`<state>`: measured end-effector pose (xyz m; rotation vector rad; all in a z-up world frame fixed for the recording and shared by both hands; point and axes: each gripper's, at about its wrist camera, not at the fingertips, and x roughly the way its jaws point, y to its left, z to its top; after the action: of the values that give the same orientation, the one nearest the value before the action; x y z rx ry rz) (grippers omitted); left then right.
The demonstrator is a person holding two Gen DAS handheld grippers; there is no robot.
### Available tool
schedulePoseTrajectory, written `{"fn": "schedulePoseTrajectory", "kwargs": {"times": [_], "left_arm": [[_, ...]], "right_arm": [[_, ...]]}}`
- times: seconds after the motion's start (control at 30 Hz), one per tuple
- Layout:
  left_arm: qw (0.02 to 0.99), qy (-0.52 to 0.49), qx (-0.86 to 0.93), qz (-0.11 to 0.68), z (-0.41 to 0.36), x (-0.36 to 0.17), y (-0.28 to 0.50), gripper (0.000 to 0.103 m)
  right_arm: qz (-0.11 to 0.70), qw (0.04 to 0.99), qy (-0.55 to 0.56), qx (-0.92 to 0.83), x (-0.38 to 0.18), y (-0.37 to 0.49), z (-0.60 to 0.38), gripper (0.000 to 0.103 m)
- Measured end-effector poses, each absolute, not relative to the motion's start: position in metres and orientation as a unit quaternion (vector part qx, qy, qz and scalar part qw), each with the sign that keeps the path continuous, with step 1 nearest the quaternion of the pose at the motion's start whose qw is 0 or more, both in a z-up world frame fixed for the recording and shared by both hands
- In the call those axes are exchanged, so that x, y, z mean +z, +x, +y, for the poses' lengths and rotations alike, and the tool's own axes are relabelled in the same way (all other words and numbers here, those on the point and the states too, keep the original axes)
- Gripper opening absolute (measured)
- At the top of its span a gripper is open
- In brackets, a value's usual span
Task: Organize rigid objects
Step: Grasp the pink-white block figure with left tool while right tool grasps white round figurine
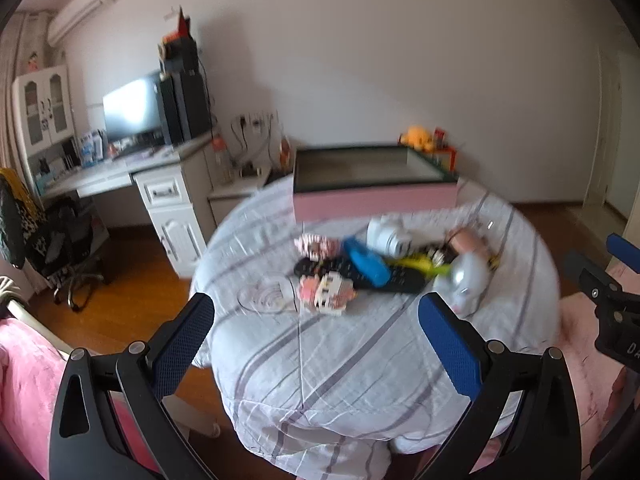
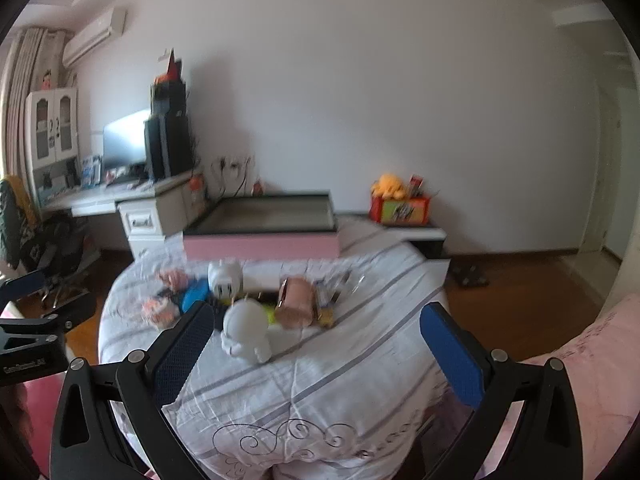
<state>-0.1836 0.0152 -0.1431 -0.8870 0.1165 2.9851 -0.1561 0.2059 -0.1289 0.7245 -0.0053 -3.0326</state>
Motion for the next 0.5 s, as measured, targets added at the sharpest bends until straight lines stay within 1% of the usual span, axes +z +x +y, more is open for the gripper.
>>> {"fn": "schedulePoseTrajectory", "kwargs": {"times": [0.23,0.5], "left_arm": [[0.002,-0.350,0.936,0.042,0.005,-0.179,-0.226,0.103],[0.001,-0.380,0.924,0.033,-0.008,-0.203,-0.255,0.103]], "right_arm": [[0.008,0.038,0.294,-0.955,-0.173,-0.204,0.184,0.103],[0.015,0.045,0.326,-0.944,-0.200,-0.242,0.170,0.103]]}}
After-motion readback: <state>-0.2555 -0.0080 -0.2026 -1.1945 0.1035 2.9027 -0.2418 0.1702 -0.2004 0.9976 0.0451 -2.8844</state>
